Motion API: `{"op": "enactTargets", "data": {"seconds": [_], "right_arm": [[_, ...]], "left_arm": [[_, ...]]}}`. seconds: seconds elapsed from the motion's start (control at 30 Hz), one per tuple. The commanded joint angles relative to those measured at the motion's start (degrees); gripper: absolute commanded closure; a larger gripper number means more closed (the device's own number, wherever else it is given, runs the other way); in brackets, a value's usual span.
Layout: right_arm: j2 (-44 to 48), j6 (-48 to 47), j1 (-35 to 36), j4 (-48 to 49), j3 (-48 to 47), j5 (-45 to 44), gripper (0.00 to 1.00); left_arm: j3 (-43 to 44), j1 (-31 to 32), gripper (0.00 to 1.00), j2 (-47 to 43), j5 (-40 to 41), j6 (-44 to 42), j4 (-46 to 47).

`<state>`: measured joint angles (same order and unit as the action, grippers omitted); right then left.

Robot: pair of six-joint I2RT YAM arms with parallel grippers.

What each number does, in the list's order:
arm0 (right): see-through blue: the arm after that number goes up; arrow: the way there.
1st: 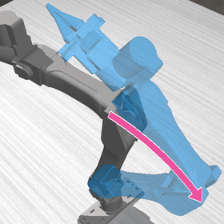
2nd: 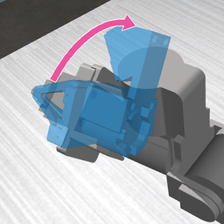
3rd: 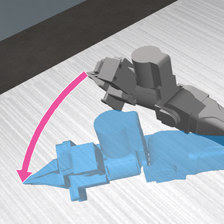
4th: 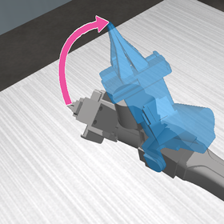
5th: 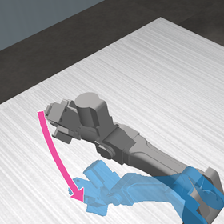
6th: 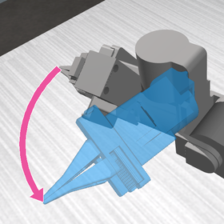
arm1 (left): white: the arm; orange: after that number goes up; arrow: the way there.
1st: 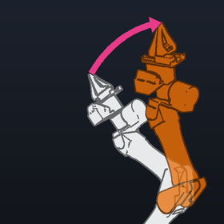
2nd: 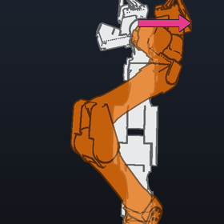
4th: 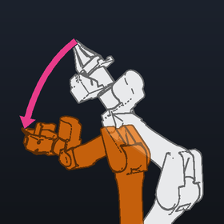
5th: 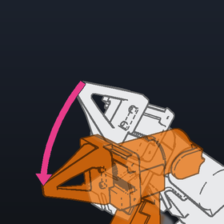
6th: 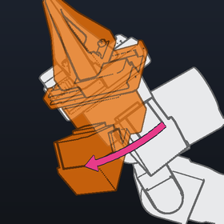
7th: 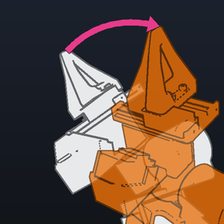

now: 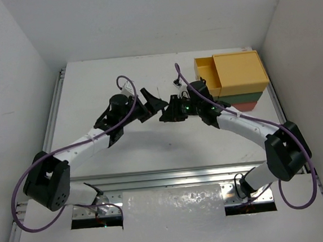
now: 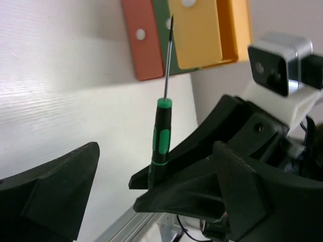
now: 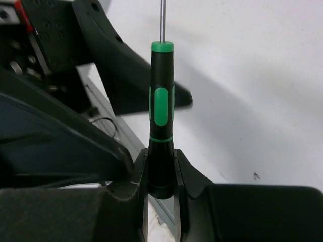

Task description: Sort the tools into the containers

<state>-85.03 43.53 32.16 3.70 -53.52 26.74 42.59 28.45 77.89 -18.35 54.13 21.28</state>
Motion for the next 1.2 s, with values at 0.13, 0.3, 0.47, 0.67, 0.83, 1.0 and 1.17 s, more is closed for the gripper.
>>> {"op": "enactTargets", "data": {"seconds": [0.13,0.3,0.47,0.67,0.83,1.0,1.17], "right_arm": [[3.56,-14.33,0.53,-26.4,-15.72,-20.83,1.0],[0.93,-21.71,-1.91,-42.36,-30.05,-30.69,0.99],[-4.51,-24.98,-9.29,-51.51,-40.32,-35.44,0.99],[-11.81,-28.76,-13.08,-56.34,-50.7,-42.38,0.99],[-14.89,-28.76,-15.37,-56.35,-52.3,-41.07,0.86],[-15.07,-28.59,-15.37,-56.96,-54.05,-40.36,0.52],[-13.5,-27.8,-15.29,-58.72,-58.81,-37.21,0.52]], "left_arm": [[22.25,-0.67,0.0,-4.58,18.86,-13.87,-35.05],[22.54,-1.99,0.0,-12.57,24.76,-19.4,-41.57],[21.84,-1.99,0.0,-16.62,23.63,-25.29,-49.38],[14.38,-1.99,0.0,-22.77,28.1,-31.97,-54.06],[9.0,-1.99,0.0,-23.75,29.52,-32.6,-53.71],[8.91,-1.99,0.0,-21.82,27.4,-32.95,-53.09],[8.56,-2.08,0.0,-22.87,27.14,-32.95,-52.65]]}}
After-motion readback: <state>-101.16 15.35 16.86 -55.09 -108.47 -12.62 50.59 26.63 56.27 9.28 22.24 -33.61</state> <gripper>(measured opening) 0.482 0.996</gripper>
